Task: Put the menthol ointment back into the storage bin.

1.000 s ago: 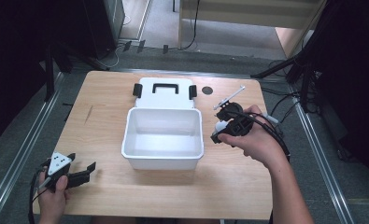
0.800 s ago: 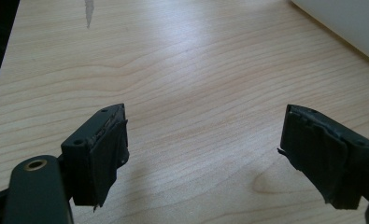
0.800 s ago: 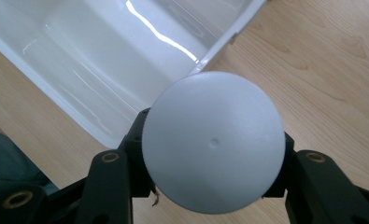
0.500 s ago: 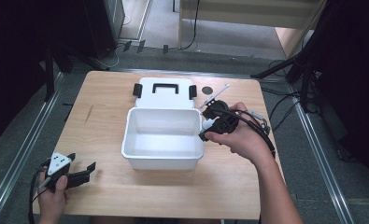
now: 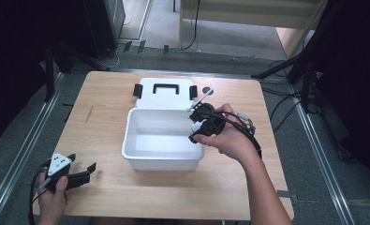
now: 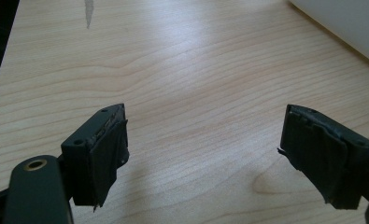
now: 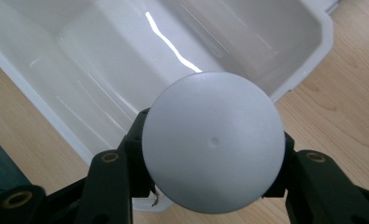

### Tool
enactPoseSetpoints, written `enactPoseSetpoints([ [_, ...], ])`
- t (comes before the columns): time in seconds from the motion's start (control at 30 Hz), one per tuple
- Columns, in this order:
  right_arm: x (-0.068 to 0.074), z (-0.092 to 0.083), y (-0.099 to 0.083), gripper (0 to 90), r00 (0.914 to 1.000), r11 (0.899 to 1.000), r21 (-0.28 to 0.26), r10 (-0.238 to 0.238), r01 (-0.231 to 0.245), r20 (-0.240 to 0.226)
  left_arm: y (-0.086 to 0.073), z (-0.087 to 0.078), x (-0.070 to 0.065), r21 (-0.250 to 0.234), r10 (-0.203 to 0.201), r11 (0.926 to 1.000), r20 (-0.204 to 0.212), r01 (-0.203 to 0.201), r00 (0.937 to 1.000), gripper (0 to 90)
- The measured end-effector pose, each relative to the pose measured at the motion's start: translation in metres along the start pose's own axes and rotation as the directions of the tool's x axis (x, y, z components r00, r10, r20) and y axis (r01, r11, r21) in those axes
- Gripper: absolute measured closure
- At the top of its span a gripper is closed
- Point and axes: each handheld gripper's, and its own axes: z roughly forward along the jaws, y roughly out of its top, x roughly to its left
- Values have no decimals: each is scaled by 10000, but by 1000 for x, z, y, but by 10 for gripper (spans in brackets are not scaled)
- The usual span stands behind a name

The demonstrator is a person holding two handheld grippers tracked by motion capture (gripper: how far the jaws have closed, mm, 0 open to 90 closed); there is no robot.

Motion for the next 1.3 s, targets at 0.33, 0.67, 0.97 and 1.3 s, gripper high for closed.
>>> enactPoseSetpoints([
  [0.33,4,21,-3,513,9995,9996,82,-264,266,-200,0,0,0,21,31,10000,-23,-31,10000,161],
  [0.67,13,41,-4,509,9935,9921,529,-1140,1141,-37,0,0,0,61,135,9999,-42,-135,9999,161],
  [0.97,23,61,-4,487,9843,9777,1163,-1767,1751,32,0,0,0,91,116,9999,-44,-115,9999,161],
  [1.3,19,62,-3,539,9879,9801,1252,-1548,1540,-29,0,0,-1,71,88,9999,-44,-88,10000,160],
])
